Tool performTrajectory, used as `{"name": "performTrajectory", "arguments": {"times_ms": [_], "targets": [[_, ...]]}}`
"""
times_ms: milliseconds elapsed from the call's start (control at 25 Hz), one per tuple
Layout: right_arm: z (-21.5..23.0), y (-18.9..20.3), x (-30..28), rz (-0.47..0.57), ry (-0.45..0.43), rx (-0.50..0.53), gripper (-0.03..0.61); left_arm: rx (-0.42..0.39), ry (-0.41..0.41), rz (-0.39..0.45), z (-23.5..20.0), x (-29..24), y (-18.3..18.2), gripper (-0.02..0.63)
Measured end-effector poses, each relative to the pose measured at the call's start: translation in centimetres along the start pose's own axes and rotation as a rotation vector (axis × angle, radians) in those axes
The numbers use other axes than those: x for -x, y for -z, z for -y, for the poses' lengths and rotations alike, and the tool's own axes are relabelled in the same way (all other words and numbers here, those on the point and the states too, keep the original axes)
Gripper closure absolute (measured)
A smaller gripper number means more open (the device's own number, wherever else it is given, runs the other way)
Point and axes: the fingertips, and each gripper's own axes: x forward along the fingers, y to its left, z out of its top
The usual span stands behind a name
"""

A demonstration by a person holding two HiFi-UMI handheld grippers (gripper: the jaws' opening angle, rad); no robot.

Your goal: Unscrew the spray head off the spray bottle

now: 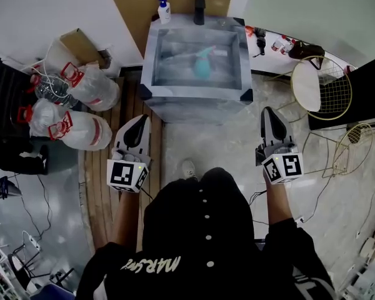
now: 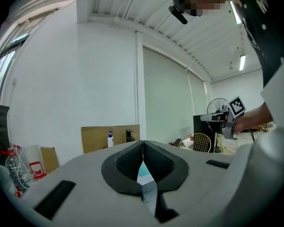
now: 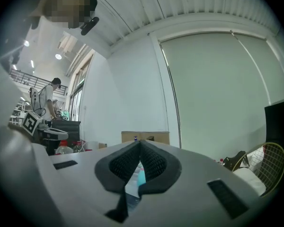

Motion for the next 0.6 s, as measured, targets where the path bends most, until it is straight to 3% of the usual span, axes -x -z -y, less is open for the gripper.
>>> {"name": "performTrajectory", "arguments": {"times_ms": [600], "targets": [[3.1, 2.3, -6.2, -0.027, -0.02, -0.016, 0.566, 0.011, 0.015, -0.061, -1.9, -6.8, 2.1, 0.588]]}}
